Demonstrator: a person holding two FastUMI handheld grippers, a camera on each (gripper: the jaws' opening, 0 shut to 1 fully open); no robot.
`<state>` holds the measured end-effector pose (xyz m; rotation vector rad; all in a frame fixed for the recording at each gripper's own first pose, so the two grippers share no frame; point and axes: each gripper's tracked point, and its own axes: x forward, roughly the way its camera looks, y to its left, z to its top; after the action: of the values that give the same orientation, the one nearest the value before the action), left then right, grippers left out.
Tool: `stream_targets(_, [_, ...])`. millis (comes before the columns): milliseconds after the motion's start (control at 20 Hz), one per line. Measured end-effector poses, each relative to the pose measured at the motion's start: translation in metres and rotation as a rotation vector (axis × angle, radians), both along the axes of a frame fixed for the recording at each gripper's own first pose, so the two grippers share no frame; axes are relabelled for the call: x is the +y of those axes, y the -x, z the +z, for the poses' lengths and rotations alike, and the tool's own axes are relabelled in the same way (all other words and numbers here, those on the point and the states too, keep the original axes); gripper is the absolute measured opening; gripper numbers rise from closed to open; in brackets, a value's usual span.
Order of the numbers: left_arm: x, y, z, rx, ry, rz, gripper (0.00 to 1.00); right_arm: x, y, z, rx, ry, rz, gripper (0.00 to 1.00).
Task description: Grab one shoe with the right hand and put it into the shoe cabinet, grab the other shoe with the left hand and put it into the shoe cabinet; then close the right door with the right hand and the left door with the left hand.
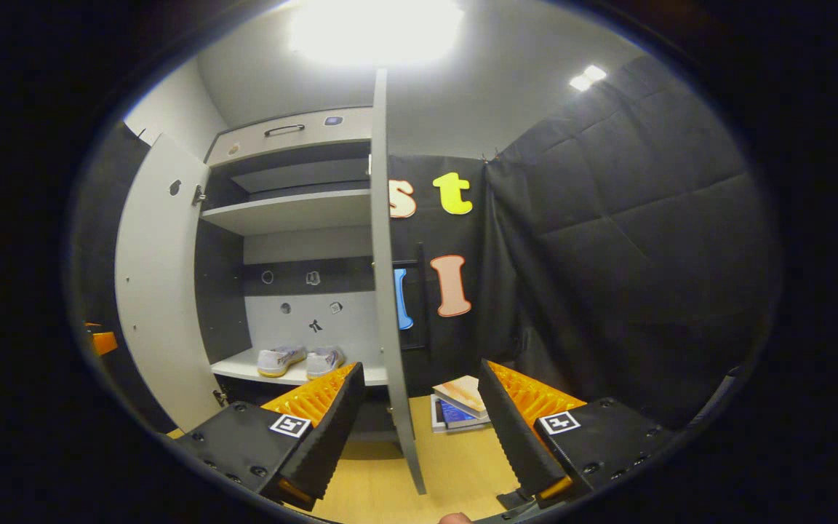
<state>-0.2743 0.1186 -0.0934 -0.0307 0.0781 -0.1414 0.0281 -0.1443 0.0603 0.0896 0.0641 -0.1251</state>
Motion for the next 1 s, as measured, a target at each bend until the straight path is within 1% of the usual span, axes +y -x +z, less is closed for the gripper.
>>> stream_targets(50, [0.001,0.0,-0.001,0.001,-0.003,0.004,1.0,-0.012,-0.005,0.004,-0.007,0.009,-0.028,0.98])
stream_targets(250, [0.013,0.002,-0.001,-0.004,-0.015,0.035,1.0,-0.043,-0.029,0.013,-0.015,0.037,-0.144,0.98])
stream_targets(300, [0.017,0.001,-0.002,0.0,-0.012,0.044,0.98,-0.049,-0.034,0.013,-0.014,0.041,-0.169,0.98])
stream_targets(350, [0.022,0.001,-0.003,0.006,-0.011,0.055,0.98,-0.054,-0.04,0.015,-0.014,0.048,-0.188,0.98])
stream_targets(400, [0.027,0.003,-0.003,0.01,-0.008,0.066,1.0,-0.058,-0.045,0.014,-0.011,0.055,-0.204,0.98])
stream_targets(450, [0.032,0.003,-0.004,0.013,-0.006,0.079,0.98,-0.06,-0.05,0.013,-0.006,0.065,-0.217,0.98])
stream_targets(500, [0.036,0.005,-0.004,0.014,-0.005,0.09,1.0,-0.062,-0.054,0.012,-0.002,0.073,-0.228,0.98])
stream_targets(750, [0.053,0.008,-0.004,0.018,-0.024,0.134,1.0,-0.058,-0.071,0.006,0.014,0.069,-0.226,0.98])
stream_targets(800, [0.053,0.009,-0.003,0.018,-0.024,0.137,1.0,-0.055,-0.072,0.005,0.019,0.071,-0.218,0.98])
stream_targets(900, [0.058,0.01,-0.005,0.024,-0.022,0.148,1.0,-0.053,-0.076,0.003,0.023,0.097,-0.23,0.97])
stream_targets(1000, [0.065,0.011,-0.006,0.027,-0.021,0.158,1.0,-0.048,-0.076,0.005,0.019,0.096,-0.224,0.97])
